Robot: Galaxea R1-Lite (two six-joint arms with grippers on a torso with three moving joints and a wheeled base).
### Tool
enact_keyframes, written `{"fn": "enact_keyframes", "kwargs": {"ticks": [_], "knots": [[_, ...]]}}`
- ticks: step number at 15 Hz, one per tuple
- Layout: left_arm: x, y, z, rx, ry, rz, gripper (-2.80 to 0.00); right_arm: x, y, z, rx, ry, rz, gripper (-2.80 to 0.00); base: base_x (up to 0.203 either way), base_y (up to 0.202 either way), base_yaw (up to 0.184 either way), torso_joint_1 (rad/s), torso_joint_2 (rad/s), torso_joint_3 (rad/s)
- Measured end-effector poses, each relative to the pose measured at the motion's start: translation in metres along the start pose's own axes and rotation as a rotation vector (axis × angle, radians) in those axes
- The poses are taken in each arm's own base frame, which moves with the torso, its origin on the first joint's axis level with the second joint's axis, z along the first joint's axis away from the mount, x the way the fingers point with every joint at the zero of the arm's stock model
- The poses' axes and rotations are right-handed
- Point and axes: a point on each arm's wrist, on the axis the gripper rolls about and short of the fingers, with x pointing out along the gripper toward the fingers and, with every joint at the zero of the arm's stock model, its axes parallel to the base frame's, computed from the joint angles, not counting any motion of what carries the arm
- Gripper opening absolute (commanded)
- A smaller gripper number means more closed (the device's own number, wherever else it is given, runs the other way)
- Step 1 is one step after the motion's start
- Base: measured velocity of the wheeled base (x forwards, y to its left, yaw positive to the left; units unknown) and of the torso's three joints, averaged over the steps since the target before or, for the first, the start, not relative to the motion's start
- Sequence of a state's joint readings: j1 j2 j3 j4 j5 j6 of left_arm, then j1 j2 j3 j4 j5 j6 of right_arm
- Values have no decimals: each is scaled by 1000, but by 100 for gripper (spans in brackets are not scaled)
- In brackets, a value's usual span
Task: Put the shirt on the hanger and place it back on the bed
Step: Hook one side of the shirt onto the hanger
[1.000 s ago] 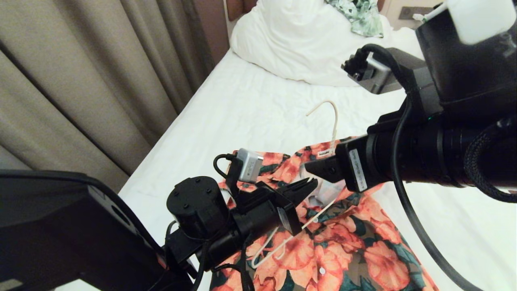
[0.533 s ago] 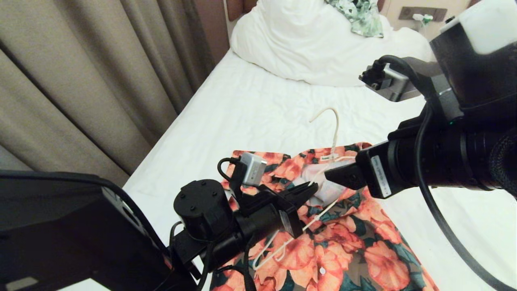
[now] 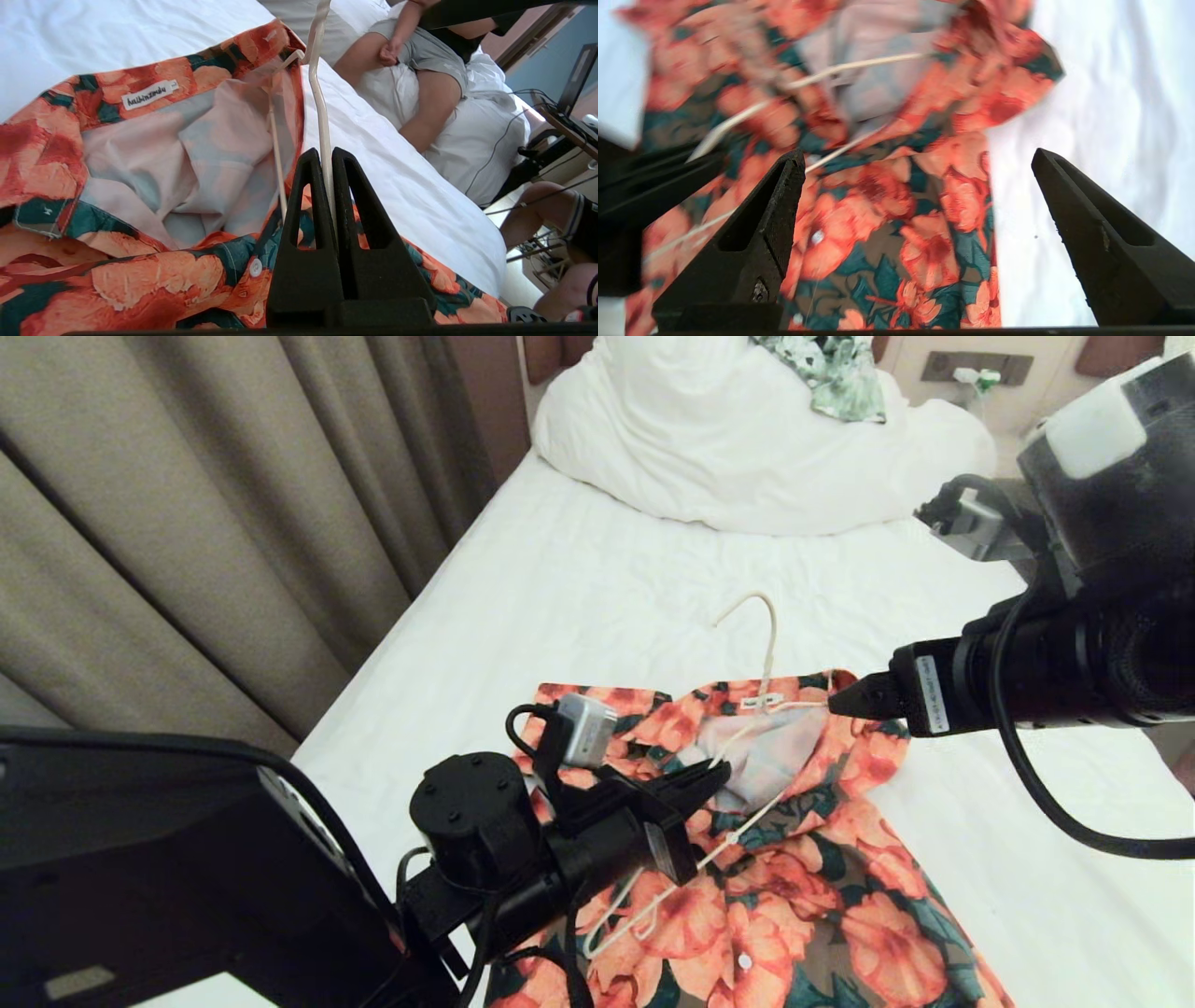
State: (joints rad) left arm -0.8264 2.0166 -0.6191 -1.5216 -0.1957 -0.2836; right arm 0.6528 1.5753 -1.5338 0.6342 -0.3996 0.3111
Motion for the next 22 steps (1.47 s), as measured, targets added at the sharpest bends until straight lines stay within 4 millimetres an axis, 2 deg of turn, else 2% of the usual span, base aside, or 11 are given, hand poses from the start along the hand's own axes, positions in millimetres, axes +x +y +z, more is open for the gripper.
{"fn": "enact_keyframes", "kwargs": {"ticks": [4, 9, 15, 22], "knots": [[0, 2, -1, 2, 3, 5, -280, 35, -8, 3, 72, 38, -76, 0, 0, 0, 0, 0, 0, 0], [0, 3, 0, 3, -1, 8, -280, 76, -3, 11, 138, 23, -104, 0, 0, 0, 0, 0, 0, 0], [0, 3, 0, 21, 0, 8, -280, 100, 6, 25, 154, -21, -101, 0, 0, 0, 0, 0, 0, 0], [-1, 3, 2, 22, -5, 8, -280, 132, 12, 26, 130, 4, -133, 0, 0, 0, 0, 0, 0, 0]]}}
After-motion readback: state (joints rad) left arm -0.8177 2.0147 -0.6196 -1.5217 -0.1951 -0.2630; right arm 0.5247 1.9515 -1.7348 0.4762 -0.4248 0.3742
